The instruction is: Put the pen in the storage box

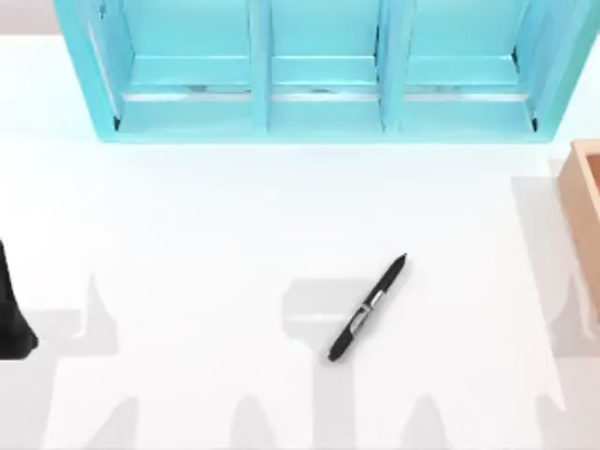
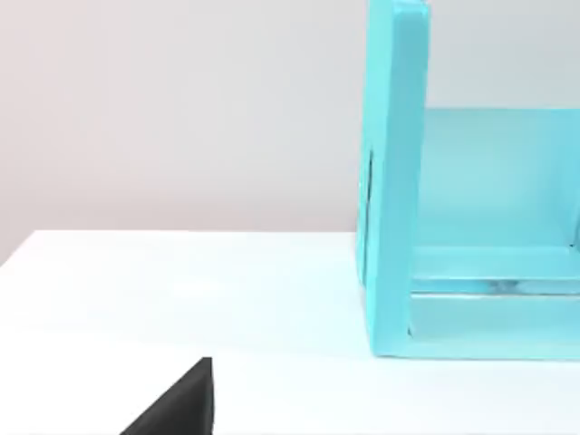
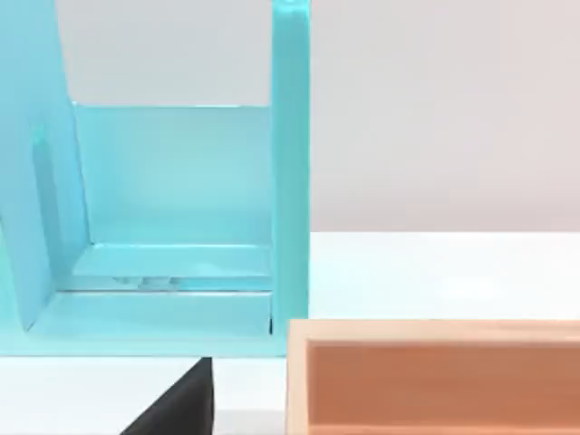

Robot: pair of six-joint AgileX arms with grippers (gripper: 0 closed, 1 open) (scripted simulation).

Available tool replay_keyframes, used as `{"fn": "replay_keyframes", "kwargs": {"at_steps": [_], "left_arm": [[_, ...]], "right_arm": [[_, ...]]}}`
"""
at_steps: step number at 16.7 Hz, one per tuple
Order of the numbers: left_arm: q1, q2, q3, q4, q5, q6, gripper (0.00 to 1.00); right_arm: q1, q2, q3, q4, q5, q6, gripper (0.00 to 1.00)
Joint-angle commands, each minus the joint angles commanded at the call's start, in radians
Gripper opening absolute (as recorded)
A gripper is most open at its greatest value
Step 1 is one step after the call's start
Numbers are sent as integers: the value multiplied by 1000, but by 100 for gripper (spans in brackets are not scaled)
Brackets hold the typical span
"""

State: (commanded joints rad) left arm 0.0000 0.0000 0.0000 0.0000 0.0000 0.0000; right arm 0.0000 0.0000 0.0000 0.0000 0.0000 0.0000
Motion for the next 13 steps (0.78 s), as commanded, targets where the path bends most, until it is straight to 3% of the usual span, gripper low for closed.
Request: {"fn": "replay_keyframes", "kwargs": {"at_steps": [6, 13], "left_arm": [[0, 0, 0, 0, 0, 0, 100], [0, 0, 0, 0, 0, 0, 100]], "right_arm": [[73, 102, 89, -74, -2, 88, 100], [334, 642, 524, -366, -3, 470, 100]]}}
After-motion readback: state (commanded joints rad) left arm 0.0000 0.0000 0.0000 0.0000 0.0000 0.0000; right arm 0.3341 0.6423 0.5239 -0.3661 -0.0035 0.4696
